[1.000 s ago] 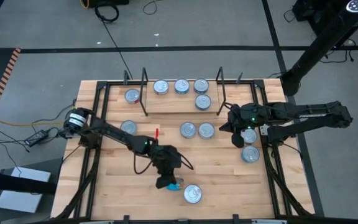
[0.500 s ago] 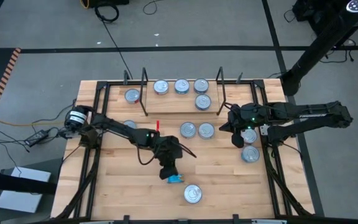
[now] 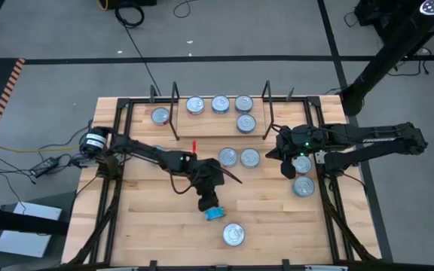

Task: Stack canned seafood by type on shelf
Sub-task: Put the light blue tuna can on the shelf

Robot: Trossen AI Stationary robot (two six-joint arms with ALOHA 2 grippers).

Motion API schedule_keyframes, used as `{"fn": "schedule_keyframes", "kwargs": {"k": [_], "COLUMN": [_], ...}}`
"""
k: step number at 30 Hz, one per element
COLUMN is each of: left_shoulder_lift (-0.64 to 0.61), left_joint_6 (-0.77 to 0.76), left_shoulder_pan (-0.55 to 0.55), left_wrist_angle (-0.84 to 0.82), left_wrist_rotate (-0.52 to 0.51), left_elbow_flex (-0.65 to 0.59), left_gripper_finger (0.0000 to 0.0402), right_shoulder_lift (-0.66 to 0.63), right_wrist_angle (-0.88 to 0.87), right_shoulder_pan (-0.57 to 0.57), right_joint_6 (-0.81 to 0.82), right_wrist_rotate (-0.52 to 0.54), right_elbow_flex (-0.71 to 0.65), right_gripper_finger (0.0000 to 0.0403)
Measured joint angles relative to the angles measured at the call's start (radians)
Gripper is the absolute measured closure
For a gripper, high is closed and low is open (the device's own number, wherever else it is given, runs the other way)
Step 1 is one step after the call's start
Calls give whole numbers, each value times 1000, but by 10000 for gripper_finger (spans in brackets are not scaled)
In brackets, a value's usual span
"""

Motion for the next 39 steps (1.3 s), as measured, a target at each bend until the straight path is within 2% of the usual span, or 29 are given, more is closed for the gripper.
{"fn": "schedule_keyframes", "kwargs": {"k": [6, 10, 14, 20, 24, 34, 39], "left_shoulder_lift": [0, 0, -1, 1, 17, 58, 58], "left_joint_6": [51, 47, 8, -89, -108, -136, -123], "left_shoulder_pan": [13, -24, -84, -128, -166, -246, -250], "left_wrist_angle": [-218, -352, -454, -462, -460, -488, -507], "left_wrist_rotate": [-67, -161, -279, -328, -354, -490, -508], "left_elbow_flex": [134, 246, 305, 307, 307, 307, 307], "left_gripper_finger": [245, 221, 188, 141, 124, 119, 119], "right_shoulder_lift": [0, 0, 0, 0, 0, 0, 0], "right_wrist_angle": [0, 0, 0, 0, 0, -1, 0], "right_shoulder_pan": [0, 0, 0, 0, 0, 0, 0], "right_joint_6": [-8, -15, -24, -47, -47, -49, -49], "right_wrist_rotate": [0, 0, 0, -13, -23, -25, -26], "right_elbow_flex": [0, 0, 0, 0, 0, 0, 0], "right_gripper_finger": [393, 393, 393, 393, 393, 393, 393]}}
